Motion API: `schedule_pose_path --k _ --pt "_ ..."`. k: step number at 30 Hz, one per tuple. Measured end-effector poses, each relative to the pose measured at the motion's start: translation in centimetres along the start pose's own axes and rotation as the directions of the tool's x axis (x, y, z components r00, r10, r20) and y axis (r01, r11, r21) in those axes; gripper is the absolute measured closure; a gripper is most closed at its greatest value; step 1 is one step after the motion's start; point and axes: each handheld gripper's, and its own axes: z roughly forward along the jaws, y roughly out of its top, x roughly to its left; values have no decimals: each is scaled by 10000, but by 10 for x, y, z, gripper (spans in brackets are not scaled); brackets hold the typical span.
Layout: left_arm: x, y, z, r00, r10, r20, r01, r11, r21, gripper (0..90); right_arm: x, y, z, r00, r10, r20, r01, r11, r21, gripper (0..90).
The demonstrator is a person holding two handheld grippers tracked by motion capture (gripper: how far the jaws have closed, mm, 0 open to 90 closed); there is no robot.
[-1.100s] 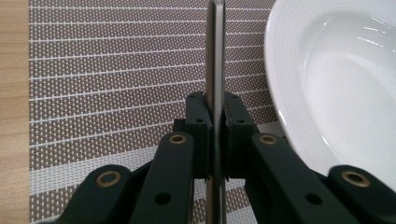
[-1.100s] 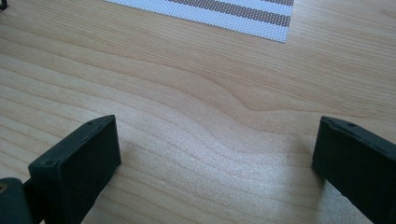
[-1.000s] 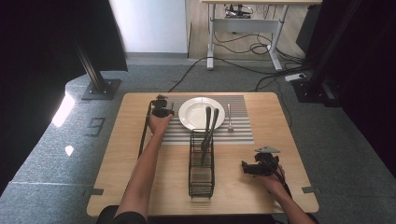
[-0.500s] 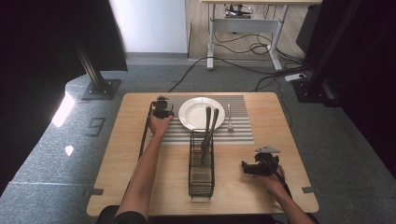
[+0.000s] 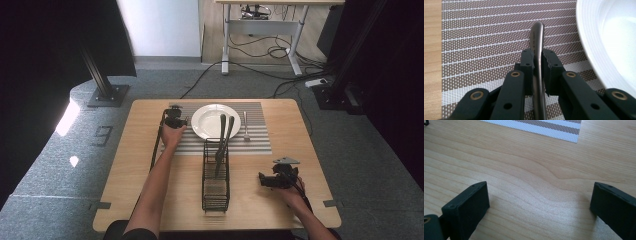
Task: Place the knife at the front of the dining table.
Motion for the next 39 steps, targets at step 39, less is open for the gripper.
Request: schedule_pose_path --k 39 --pt "15 0 -21 9985 335 422 -319 9988 -376 700 0 0 0 10000 -13 8 13 10000 -2 21"
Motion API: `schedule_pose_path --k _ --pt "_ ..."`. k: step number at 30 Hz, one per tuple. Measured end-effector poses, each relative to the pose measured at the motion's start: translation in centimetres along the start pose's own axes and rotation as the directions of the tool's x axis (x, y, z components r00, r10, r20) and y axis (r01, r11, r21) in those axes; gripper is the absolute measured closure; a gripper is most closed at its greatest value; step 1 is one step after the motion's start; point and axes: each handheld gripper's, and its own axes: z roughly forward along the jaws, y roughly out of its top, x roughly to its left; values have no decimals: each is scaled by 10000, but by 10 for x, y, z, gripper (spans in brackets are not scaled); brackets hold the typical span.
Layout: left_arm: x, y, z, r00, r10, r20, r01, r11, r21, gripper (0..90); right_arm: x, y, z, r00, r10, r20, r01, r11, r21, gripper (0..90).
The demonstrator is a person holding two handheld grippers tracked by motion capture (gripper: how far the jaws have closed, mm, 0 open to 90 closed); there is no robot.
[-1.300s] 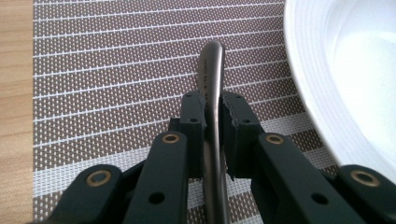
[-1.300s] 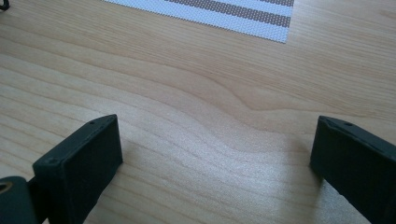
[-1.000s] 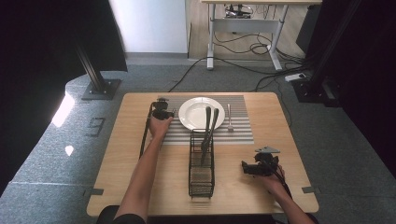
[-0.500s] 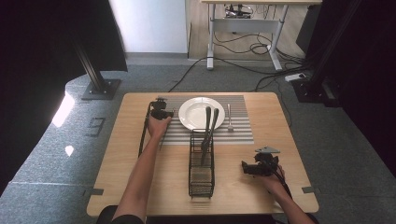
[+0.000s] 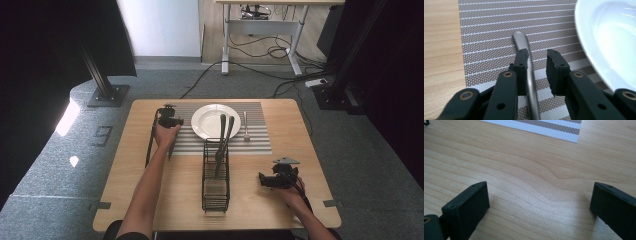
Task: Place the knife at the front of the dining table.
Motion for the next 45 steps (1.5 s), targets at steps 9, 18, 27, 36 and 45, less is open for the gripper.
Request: schedule_pose_path --k 9,18,27,36,45 --pt "-2 -10 -16 9996 233 -128 -231 9996 174 622 0 0 0 10000 -3 0 3 10000 -1 22" --pt "0 -32 -32 9984 430 362 -444 9983 385 639 2 0 0 10000 -56 -25 56 10000 -7 22" --pt "-5 -40 -25 9969 780 -60 -773 9941 758 708 2 1 1 10000 -24 -38 24 10000 7 20" --pt "-9 -40 -20 9950 753 -660 -694 9937 876 801 2 1 0 10000 -30 -50 30 10000 8 21" --pt "-11 -23 -3 9964 461 -708 -411 9966 709 803 2 0 1 10000 -51 -75 51 10000 10 20"
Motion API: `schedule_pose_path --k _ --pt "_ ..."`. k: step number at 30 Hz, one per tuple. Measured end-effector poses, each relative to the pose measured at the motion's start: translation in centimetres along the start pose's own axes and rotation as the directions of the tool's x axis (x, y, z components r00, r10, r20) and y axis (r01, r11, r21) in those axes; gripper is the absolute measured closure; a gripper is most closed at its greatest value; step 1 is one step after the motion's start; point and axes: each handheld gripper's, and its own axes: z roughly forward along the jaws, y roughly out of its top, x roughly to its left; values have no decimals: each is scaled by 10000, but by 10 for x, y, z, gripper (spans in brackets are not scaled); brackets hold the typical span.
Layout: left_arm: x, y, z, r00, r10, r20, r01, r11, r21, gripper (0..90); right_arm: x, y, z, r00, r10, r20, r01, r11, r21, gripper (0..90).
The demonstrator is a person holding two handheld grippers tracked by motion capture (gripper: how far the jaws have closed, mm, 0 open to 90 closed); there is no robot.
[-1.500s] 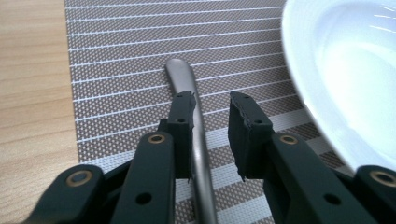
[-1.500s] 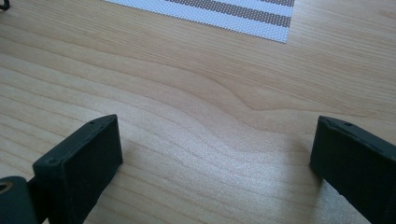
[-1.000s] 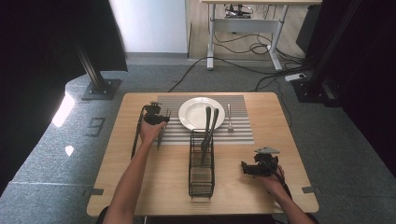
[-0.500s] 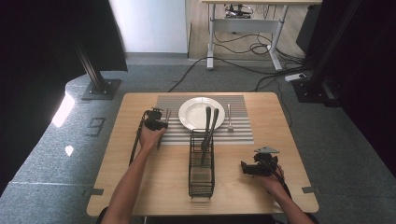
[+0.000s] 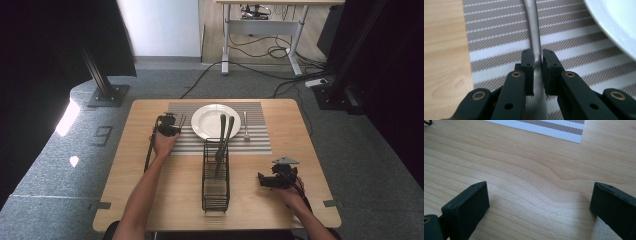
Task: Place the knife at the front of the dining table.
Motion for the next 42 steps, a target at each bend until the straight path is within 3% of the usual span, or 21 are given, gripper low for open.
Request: schedule_pose_path --k 5,12,16,18,21,24,28,32,37,42 --pt "-2 10 8 9995 -139 -279 135 9998 -113 803 0 0 0 10000 -27 -32 27 10000 7 20" --pt "8 16 13 9975 -543 -457 534 9983 -225 802 0 -1 -1 10000 -51 -74 51 10000 -14 20" --pt "11 15 14 9983 -532 -228 524 9980 -358 793 0 -1 -1 10000 -49 -77 49 10000 -10 19" --pt "12 14 14 9985 -529 129 535 9975 -455 713 0 -1 -1 10000 -46 -73 46 10000 -10 20" --pt "12 10 7 9990 -433 136 442 9961 -768 598 0 -1 -1 10000 -42 -53 42 10000 -16 20" --pt "12 3 -3 9996 -290 30 292 9951 -943 569 0 -1 -1 10000 -40 -45 40 10000 -15 21" --pt "11 -9 -14 9997 -222 37 224 9974 -687 534 0 -1 -1 9999 -95 -49 95 10000 -5 22" --pt "10 -21 -19 9995 -110 -306 102 9996 -251 500 1 -1 -1 9999 -127 -79 127 9999 2 21" --pt "9 -32 -22 9998 -174 -78 172 9995 -258 491 2 -1 -1 9999 -140 -97 140 9999 10 21" --pt "1 -36 -25 9996 -190 187 195 9994 -276 496 2 0 -1 9998 -183 -120 183 9998 32 21"
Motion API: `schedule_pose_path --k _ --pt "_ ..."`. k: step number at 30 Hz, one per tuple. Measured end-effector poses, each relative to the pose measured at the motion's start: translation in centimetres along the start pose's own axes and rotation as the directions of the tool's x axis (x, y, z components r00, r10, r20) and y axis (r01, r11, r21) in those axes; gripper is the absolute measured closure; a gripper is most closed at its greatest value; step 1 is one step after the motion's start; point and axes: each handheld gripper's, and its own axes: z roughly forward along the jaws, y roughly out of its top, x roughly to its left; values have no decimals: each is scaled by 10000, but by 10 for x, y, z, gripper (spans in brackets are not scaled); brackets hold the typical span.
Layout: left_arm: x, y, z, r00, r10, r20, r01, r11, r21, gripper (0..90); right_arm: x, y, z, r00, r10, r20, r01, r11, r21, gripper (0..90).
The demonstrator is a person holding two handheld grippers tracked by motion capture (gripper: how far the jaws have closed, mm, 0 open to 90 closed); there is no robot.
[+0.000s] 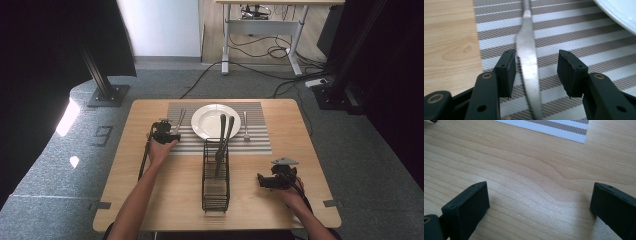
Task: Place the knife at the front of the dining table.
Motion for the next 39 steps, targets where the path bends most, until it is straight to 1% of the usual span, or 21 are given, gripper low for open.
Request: schedule_pose_path --k 2,4,8,13,19,23,29,32,34,39 --pt "-5 -1 0 9999 136 27 -136 9999 63 496 0 0 0 10000 -16 0 16 10000 3 22" --pt "-7 -2 0 9995 294 -123 -293 9995 95 496 0 0 0 10000 -14 6 14 10000 9 24" --pt "-7 -2 0 9997 218 -79 -218 9997 59 498 0 0 -1 10000 -16 -31 17 10000 21 22" --pt "-8 -2 0 9997 231 -93 -231 9997 27 496 0 0 0 10000 -1 -28 1 10000 18 20" --pt "-9 -2 1 9999 162 -15 -163 9999 -39 496 1 0 0 10000 31 -10 -31 10000 10 18" --pt "-7 -2 1 9999 96 51 -96 9999 -60 500 0 0 0 10000 38 -12 -38 10000 8 16" --pt "-8 -2 1 9999 122 79 -122 9999 -83 489 0 -1 0 10000 36 -20 -36 10000 -2 16" --pt "-8 -2 0 9998 180 26 -180 9998 -118 455 0 -1 0 10000 38 -22 -38 10000 -4 16" --pt "-6 -3 -3 9998 161 89 -159 9996 -238 432 0 -1 0 10000 44 -26 -44 10000 -4 16" --pt "-4 -3 -17 9992 262 294 -243 9978 -619 330 0 -1 0 10000 35 -31 -35 10000 -9 16"
